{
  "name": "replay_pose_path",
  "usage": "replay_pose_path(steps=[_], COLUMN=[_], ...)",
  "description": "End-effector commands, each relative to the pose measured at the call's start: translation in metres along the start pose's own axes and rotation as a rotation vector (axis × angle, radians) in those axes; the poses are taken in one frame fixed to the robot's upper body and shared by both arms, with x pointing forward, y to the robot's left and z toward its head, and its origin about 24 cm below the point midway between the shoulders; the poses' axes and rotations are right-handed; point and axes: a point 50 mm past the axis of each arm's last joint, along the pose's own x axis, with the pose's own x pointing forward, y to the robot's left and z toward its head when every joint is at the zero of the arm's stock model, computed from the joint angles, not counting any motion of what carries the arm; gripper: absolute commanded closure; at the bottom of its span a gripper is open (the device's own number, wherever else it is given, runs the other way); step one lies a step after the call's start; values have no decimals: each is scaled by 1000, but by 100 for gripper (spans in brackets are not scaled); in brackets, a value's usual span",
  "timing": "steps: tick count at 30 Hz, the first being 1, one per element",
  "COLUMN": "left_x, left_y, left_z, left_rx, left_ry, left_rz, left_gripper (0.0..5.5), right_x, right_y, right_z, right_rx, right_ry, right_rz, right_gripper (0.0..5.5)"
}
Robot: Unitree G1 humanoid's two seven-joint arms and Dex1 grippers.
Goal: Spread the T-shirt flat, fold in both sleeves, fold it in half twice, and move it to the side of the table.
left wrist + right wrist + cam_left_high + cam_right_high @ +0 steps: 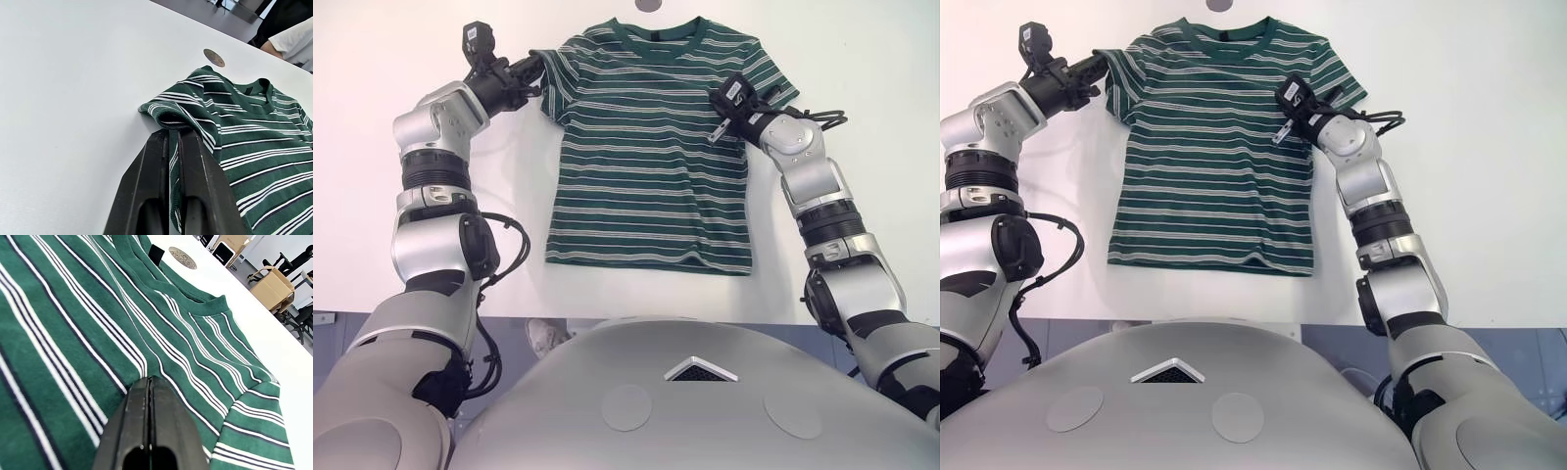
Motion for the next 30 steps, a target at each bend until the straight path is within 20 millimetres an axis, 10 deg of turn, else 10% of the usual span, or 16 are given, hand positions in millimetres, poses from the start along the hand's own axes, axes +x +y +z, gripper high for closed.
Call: replay_pose_path(steps=[1, 16, 30], left_x=[-2, 15, -7], left_y=[4, -32, 18], left_z=[10, 6, -4], left_rx=[-32, -38, -71], left_ry=[-53, -27, -3], left_rz=[20, -132, 94], left_gripper=[547, 547, 356], right_x=[1, 1, 1], right_y=[5, 6, 9], right_z=[-5, -1, -3], right_rx=[-9, -2, -22], right_ry=[37, 18, 32], right_rz=[30, 18, 30], right_gripper=[550, 550, 550])
